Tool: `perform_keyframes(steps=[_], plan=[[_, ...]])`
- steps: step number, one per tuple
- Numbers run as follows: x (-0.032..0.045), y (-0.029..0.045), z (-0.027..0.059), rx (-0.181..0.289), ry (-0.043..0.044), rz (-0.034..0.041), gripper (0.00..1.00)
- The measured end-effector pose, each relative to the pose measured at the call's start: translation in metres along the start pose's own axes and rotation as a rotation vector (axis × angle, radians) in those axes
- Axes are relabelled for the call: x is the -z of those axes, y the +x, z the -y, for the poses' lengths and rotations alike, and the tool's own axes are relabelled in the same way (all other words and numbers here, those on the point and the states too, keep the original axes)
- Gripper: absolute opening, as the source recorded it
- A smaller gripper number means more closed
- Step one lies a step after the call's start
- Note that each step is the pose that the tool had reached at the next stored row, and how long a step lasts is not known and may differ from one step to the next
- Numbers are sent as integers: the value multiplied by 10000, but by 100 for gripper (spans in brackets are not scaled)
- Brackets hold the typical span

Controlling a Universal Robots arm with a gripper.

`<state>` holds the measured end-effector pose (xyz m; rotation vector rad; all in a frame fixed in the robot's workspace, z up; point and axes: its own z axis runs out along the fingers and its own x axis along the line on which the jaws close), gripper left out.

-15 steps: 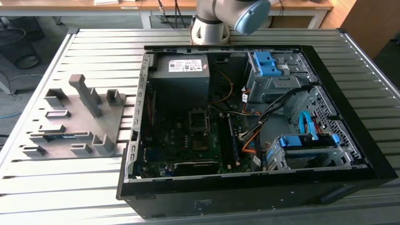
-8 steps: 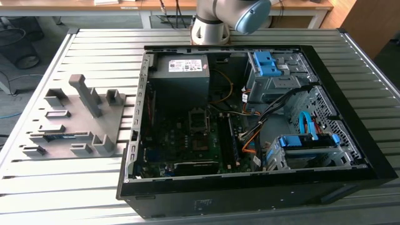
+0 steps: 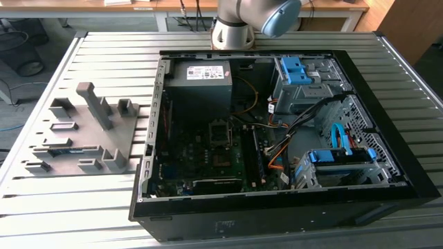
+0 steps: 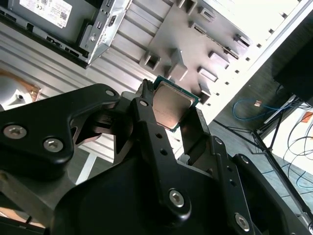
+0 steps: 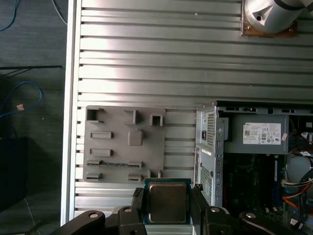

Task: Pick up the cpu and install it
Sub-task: 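Pick up the cpu and move it towards the insertion slot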

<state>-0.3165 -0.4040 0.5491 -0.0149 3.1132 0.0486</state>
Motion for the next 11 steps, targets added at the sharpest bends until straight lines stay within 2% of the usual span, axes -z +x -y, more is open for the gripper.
perform_keyframes(steps=[11], plan=[[-55,-324,11,-1,-1,0,47]])
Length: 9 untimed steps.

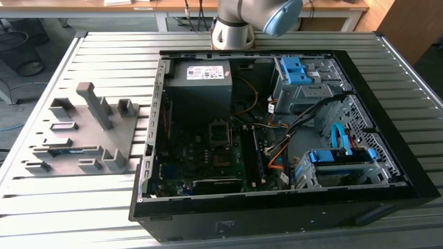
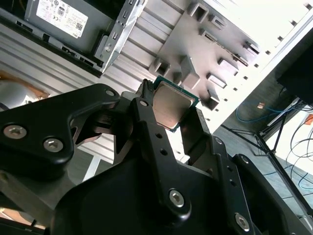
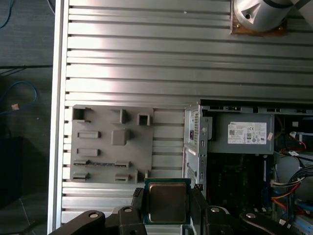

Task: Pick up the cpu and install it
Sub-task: 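Pick up the cpu and move it towards the insertion slot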

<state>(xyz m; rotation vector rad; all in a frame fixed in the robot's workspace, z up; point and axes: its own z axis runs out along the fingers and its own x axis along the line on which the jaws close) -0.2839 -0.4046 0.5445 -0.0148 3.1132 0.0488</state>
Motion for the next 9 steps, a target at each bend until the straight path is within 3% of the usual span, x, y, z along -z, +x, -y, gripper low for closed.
perform_keyframes(steps=[9], plan=[[-23,-235,7,0,1,0,47]])
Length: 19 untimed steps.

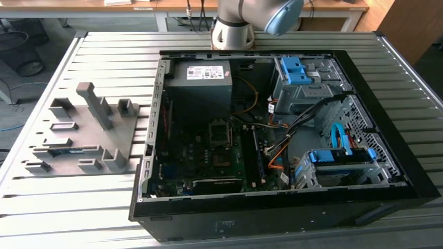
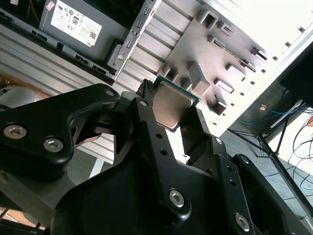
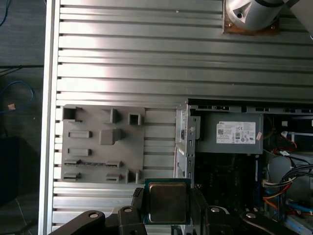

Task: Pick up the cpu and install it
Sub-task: 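Pick up the cpu and move it towards the insertion slot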

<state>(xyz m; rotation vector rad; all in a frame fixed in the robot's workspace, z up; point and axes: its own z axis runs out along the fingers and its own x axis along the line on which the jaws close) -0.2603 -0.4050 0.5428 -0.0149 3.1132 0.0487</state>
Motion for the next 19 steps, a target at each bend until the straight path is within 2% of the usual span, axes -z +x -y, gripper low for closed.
perform_keyframes(steps=[11,19], plan=[[-26,-270,6,0,-1,1,47],[-45,-582,9,-2,0,-12,47]])
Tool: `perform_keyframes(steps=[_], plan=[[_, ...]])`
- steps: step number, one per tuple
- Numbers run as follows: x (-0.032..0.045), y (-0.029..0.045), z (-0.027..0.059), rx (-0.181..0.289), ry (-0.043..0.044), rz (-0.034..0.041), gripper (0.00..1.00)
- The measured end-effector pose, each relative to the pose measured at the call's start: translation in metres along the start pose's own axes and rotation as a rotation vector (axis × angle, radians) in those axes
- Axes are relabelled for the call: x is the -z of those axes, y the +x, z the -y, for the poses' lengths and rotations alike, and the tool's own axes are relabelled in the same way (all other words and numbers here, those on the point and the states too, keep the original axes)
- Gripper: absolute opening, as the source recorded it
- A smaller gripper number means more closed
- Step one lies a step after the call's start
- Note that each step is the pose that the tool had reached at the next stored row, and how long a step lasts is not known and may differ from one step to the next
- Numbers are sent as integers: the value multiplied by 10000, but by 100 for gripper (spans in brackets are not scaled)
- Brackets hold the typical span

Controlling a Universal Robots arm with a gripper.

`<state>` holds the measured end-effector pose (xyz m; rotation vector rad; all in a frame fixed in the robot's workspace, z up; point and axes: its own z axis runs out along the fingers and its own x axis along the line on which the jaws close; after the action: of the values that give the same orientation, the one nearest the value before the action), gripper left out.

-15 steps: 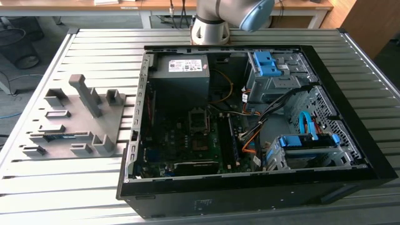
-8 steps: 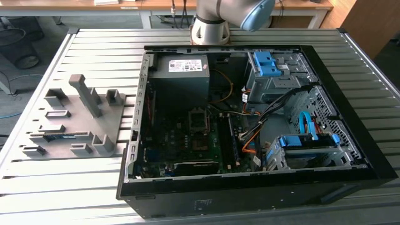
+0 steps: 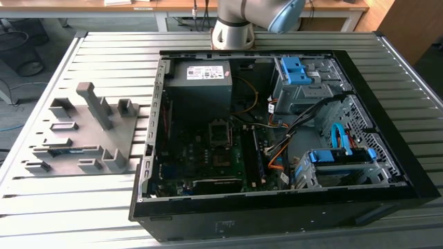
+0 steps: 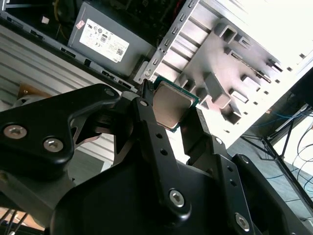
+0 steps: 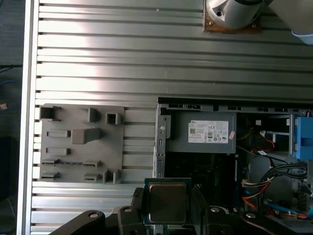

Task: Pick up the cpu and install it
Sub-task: 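Pick up the cpu and move it towards the insertion slot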

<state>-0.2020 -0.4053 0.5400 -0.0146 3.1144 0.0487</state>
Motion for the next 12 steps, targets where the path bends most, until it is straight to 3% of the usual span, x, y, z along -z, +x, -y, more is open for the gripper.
perform_keyframes(steps=[4,7,8,12], plan=[[-43,-143,5,1,0,-19,47],[-98,-212,14,1,0,-21,47],[-151,-265,18,1,0,-21,47],[-226,-330,22,1,0,-21,47]])
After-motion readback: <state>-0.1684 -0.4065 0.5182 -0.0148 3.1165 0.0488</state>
